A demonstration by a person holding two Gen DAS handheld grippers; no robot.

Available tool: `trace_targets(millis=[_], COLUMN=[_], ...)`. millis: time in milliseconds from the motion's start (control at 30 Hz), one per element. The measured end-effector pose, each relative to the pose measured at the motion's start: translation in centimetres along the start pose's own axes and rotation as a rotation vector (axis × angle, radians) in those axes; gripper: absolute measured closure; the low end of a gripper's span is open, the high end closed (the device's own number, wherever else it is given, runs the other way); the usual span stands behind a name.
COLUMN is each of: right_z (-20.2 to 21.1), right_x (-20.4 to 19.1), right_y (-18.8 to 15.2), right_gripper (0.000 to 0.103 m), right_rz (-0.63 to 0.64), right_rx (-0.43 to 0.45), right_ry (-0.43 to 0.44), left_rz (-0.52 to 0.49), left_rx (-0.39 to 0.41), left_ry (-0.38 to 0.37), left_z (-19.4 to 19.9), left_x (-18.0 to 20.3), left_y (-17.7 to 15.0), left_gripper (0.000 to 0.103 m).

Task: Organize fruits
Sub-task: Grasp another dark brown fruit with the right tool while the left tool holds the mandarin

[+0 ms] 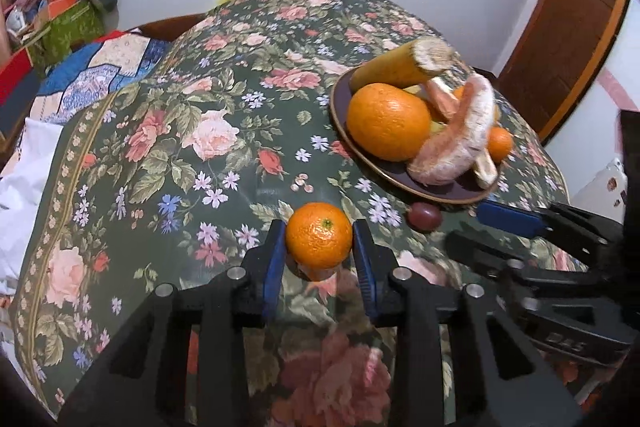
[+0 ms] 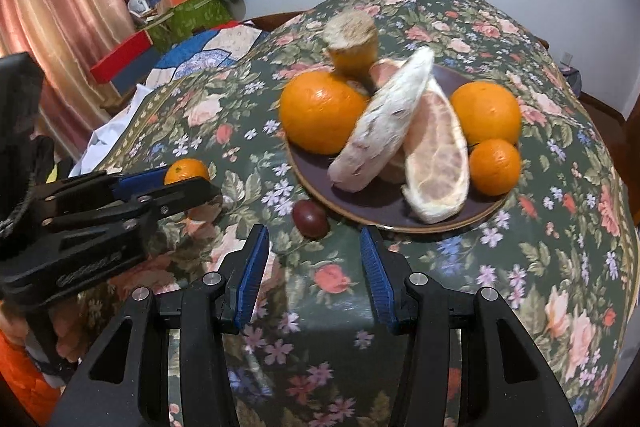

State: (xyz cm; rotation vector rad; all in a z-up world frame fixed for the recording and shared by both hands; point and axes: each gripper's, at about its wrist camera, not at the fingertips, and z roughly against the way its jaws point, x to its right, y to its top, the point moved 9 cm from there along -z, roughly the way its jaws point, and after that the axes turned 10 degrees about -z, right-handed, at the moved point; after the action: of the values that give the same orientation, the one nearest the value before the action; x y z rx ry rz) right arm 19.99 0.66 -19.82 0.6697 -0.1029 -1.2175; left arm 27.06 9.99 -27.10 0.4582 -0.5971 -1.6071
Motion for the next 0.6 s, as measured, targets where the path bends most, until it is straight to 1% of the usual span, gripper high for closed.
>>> trace_targets(millis=[167, 200, 267, 433, 600], right_z=[-0.8, -1.0, -1.4, -2.2, -2.8], right_x=[-0.6, -0.7, -0.8, -0.7, -0.7], right_y=[-0.5, -0.5, -0.6, -0.4, 0.0], right_gripper=[0.059, 0.06, 0.067, 0.069, 0.072], right_rz=[0.002, 0.004, 0.007, 0.0, -0.003], right_rx=[-0.019, -0.022, -0.037, -0.044, -0.048], right_ry=[-0.005, -0.007, -0.007, -0.014, -0.018], left_rz=[0.002, 0.003, 0.008, 0.012, 0.01], left_rx=[0.015, 0.016, 0.021, 0.021, 0.021], left_ry=[-0.029, -0.034, -0.035, -0.048, -0.044], left_z=[1.0, 1.1, 1.2, 1.0, 0.7], left_x=[0.5, 0.6, 0.6, 0.9, 0.8], left_y=[-0.4, -0.4, -0.5, -0.8, -0.9], left_gripper=[0.07, 0.07, 0.07, 0.07, 0.07])
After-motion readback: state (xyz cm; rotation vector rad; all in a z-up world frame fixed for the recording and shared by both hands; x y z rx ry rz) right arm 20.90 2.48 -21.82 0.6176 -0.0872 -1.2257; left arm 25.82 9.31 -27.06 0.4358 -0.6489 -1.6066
